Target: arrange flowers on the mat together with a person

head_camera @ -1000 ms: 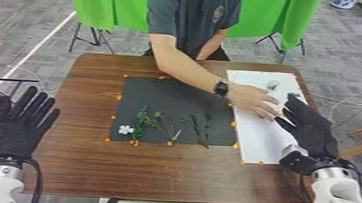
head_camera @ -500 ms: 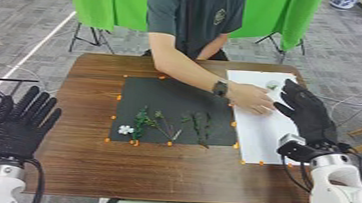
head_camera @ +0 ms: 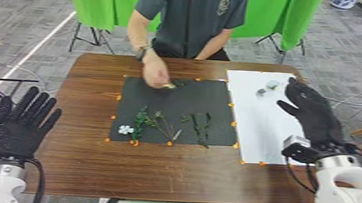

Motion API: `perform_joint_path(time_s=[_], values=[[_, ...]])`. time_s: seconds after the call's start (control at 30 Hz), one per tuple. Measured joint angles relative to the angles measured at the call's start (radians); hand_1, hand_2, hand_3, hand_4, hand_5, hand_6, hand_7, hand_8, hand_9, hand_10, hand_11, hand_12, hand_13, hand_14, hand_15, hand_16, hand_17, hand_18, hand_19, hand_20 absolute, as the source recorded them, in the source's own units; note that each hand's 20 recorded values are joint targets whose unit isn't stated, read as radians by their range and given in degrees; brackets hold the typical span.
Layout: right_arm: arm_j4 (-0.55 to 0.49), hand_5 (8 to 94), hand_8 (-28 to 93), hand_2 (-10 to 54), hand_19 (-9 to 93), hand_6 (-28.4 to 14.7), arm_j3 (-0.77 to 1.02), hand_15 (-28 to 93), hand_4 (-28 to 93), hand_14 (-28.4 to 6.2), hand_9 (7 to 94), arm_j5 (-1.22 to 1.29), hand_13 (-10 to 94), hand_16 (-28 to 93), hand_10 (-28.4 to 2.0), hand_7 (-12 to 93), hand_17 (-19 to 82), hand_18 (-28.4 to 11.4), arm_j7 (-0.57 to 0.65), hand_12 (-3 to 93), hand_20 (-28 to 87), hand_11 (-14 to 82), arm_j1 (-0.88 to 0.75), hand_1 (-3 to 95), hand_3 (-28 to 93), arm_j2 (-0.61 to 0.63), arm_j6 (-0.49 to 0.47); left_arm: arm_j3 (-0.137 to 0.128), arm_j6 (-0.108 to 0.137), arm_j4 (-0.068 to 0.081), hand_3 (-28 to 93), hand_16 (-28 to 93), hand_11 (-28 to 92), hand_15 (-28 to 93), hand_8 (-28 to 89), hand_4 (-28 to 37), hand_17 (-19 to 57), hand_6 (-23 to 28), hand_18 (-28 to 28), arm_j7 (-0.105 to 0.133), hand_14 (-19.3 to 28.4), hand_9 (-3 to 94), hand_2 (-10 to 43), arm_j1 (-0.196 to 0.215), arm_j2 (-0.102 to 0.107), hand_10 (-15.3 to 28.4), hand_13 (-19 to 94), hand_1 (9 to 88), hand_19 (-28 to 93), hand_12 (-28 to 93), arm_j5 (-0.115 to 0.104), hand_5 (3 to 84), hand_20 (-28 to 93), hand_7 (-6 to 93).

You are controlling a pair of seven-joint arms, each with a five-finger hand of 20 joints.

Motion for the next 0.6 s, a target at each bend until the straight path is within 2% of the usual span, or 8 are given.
perform_joint_path(time_s=[0.2, 0.43, 0.6], values=[[0.0, 36.0, -13, 1.2, 38, -4.6, -0.014, 13, -27, -9.1, 29.4, -0.007, 21, 1, -13.8, 18, 5, -14.0, 0.003, 7.6, 6, 9.2, -0.039, 28.1, 83, 0.017, 0.05, 0.004, 0.001, -0.001, 69, -4, 12, 13, -8, -28.3, -3.4, 7.1, 11.0, 0.001, 10.9, 37.0, 17.2, -0.001, 0.0, 13.3, 26, 25.6, 23, 7, -0.001, 43.9, 11, 6.1], [-0.002, 36.1, -13, 1.2, 39, -4.8, 0.009, 13, -27, -9.2, 29.3, -0.014, 21, 1, -14.0, 18, 5, -14.0, 0.008, 7.6, 5, 9.2, -0.049, 27.8, 83, -0.004, 0.015, 0.013, 0.0, 0.0, 69, -5, 12, 14, -8, -28.3, -3.4, 7.1, 11.1, 0.0, 11.0, 37.0, 17.2, -0.019, 0.002, 13.2, 26, 25.6, 23, 7, -0.001, 43.8, 11, 6.0], [-0.002, 36.7, -13, 0.9, 33, -5.4, 0.009, 15, -27, -10.2, 29.6, -0.019, 22, 1, -14.2, 17, 9, -9.2, 0.006, 7.9, 3, 9.4, -0.054, 27.6, 83, -0.003, 0.011, 0.009, -0.001, 0.0, 68, -5, 12, 14, -8, -28.3, -3.4, 7.0, 11.2, 0.0, 11.0, 37.0, 17.2, -0.018, 0.002, 13.2, 26, 25.7, 23, 7, -0.001, 43.8, 11, 6.0]])
